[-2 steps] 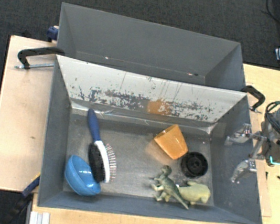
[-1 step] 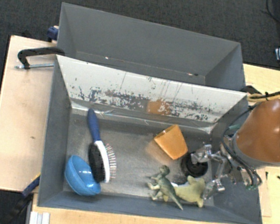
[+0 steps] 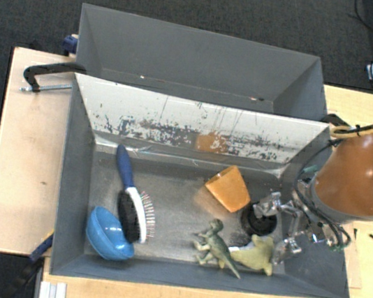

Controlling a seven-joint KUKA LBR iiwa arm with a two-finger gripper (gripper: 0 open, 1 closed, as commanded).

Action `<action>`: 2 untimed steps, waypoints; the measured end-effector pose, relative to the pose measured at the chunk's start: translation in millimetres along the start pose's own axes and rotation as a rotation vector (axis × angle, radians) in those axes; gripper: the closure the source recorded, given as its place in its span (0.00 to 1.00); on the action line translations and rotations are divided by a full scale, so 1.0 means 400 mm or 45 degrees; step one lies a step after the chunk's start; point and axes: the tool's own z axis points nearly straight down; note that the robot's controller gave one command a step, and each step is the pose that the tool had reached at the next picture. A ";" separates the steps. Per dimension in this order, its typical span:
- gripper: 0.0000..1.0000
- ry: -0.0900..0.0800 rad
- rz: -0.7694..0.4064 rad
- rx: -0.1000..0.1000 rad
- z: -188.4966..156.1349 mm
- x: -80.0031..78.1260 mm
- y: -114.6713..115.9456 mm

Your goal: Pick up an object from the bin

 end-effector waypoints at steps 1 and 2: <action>0.00 0.019 -0.103 -0.010 -0.041 0.034 -0.026; 0.00 0.004 -0.141 0.005 -0.004 0.013 -0.001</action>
Offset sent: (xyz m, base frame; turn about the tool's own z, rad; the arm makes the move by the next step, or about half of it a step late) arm -0.0129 -0.0145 0.0134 -0.0824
